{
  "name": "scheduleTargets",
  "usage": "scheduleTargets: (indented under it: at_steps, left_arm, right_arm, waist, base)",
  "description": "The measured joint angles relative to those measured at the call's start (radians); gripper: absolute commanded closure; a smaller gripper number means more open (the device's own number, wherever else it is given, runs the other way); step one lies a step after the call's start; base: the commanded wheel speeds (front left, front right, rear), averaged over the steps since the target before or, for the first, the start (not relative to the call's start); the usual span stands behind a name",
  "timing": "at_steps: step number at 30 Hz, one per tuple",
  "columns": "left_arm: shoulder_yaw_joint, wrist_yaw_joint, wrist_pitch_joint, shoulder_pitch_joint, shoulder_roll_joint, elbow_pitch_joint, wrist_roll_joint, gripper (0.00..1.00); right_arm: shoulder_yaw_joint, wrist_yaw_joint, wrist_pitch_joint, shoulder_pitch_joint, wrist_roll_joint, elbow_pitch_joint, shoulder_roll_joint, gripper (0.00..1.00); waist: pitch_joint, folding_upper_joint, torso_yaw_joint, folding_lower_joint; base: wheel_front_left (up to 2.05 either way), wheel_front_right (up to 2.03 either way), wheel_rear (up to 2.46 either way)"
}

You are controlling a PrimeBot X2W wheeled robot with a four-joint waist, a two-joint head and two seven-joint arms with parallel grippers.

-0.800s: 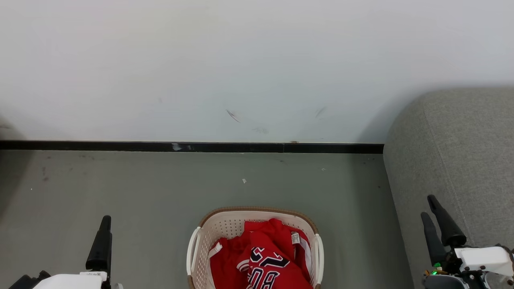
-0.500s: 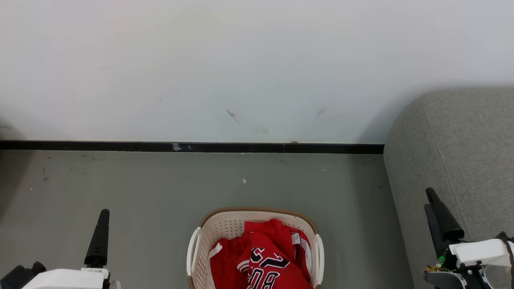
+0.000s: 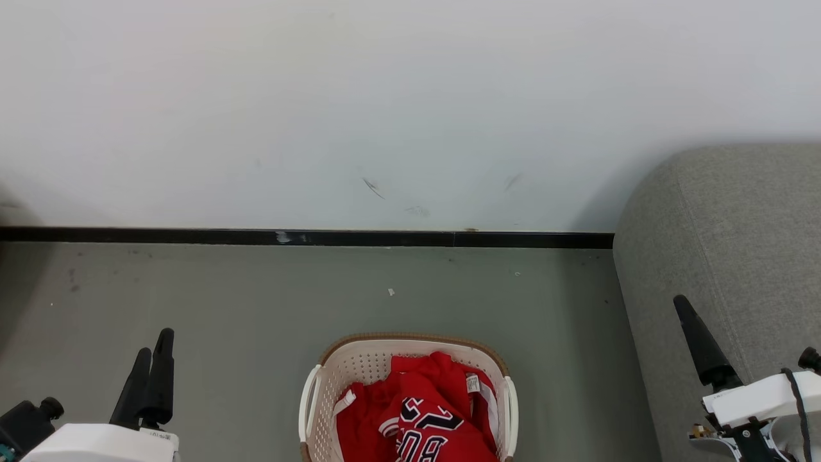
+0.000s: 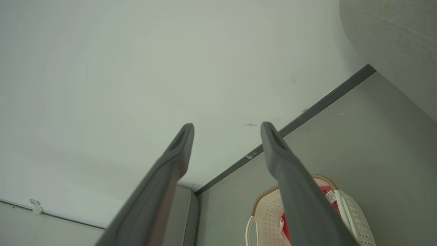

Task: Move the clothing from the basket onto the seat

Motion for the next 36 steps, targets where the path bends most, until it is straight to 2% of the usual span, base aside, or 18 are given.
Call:
scheduleTargets:
  at_steps: [10,17,29,36]
  left_arm:
    - [-0.05,0.02,-0.033,0.0,0.044,-0.02,0.213,0.0]
    - [-0.078,0.046,-0.059,0.0,0.063,-0.038,0.355,0.0]
    - [-0.113,0.088,-0.103,0.0,0.071,-0.04,0.538,0.0]
    - [-0.128,0.09,-0.129,-0.006,0.072,-0.041,0.627,0.0]
  right_arm:
    - [0.014,0.0,-0.036,-0.016,-0.185,-0.015,-0.036,0.0]
    - [-0.01,0.0,-0.056,-0.025,-0.303,-0.051,-0.021,0.0]
    - [-0.023,0.001,-0.1,-0.025,-0.554,-0.062,-0.022,0.0]
    - [-0.022,0.001,-0.128,-0.025,-0.676,-0.084,-0.017,0.0]
  waist:
    - [0.005,0.0,0.0,-0.0079]
    - [0.012,0.0,-0.002,-0.012]
    - [0.02,0.0,-0.002,-0.0136]
    - [0.023,0.0,-0.002,-0.0138]
  base:
    - [0.0,0.0,0.0]
    - [0.0,0.0,0.0]
    - [0.0,0.0,0.0]
    - [0.0,0.0,0.0]
